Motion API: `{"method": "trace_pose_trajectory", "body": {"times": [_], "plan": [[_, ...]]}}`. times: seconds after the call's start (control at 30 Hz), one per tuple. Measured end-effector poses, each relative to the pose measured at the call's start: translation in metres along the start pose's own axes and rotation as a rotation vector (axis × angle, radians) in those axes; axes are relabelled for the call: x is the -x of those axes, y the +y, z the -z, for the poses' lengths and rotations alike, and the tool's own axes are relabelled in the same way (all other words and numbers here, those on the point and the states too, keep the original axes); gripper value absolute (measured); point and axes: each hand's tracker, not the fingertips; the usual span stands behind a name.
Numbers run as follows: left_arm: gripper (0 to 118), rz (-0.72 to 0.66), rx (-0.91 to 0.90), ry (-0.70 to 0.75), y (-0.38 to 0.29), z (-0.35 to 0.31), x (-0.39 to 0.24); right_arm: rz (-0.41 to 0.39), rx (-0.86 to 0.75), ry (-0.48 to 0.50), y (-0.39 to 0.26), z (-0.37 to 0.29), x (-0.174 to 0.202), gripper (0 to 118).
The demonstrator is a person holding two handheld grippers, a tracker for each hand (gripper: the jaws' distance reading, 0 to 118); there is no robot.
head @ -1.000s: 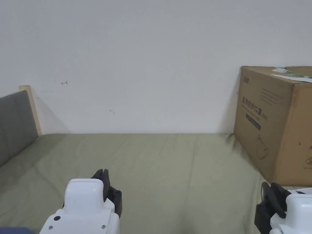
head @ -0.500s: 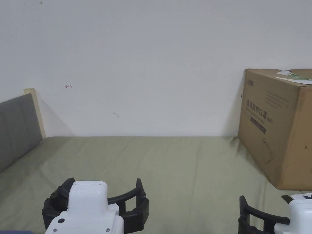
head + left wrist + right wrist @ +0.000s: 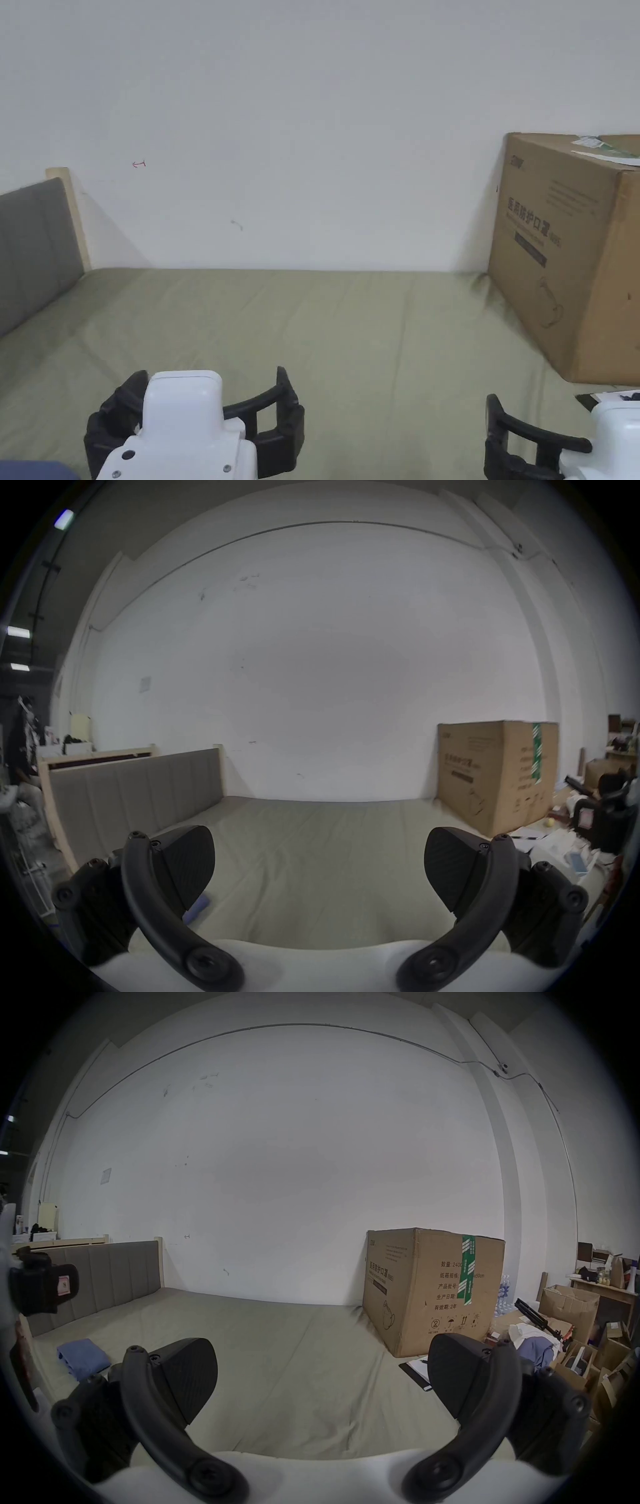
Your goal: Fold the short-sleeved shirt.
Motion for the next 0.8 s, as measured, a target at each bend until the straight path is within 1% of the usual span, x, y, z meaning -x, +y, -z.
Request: {"method": "trace_pose_trajectory", "body": {"times": [0.1,0.13,0.17,0.23,0.33,0.53,0.67,0.8], "plan": [[118,0.001,-0.016,-0.004,-0.002,-0.004,0.000,-0.010,-0.014,0.003,-0.001,-0.001,0.002,118],[118,0.002,-0.015,-0.033,-0.002,-0.004,0.002,-0.011,-0.012,0.003,-0.001,-0.001,0.002,118],[118,-0.027,-0.011,-0.092,-0.002,-0.005,0.003,-0.010,-0.010,0.004,-0.001,-0.001,0.003,118],[118,-0.080,0.014,-0.132,0.000,-0.005,0.006,-0.003,-0.006,0.011,-0.002,-0.001,0.003,118],[118,-0.087,0.033,-0.101,0.002,-0.004,0.005,-0.006,0.000,0.008,-0.004,-0.001,0.004,118],[118,-0.078,0.075,-0.095,0.005,-0.001,0.002,-0.003,0.016,0.007,-0.006,-0.001,0.004,118],[118,-0.064,0.091,-0.141,0.003,-0.001,-0.001,-0.005,0.030,0.010,-0.008,0.000,0.003,118],[117,-0.068,0.110,-0.144,0.002,0.000,-0.004,-0.007,0.033,0.006,-0.009,0.002,0.002,118]]}}
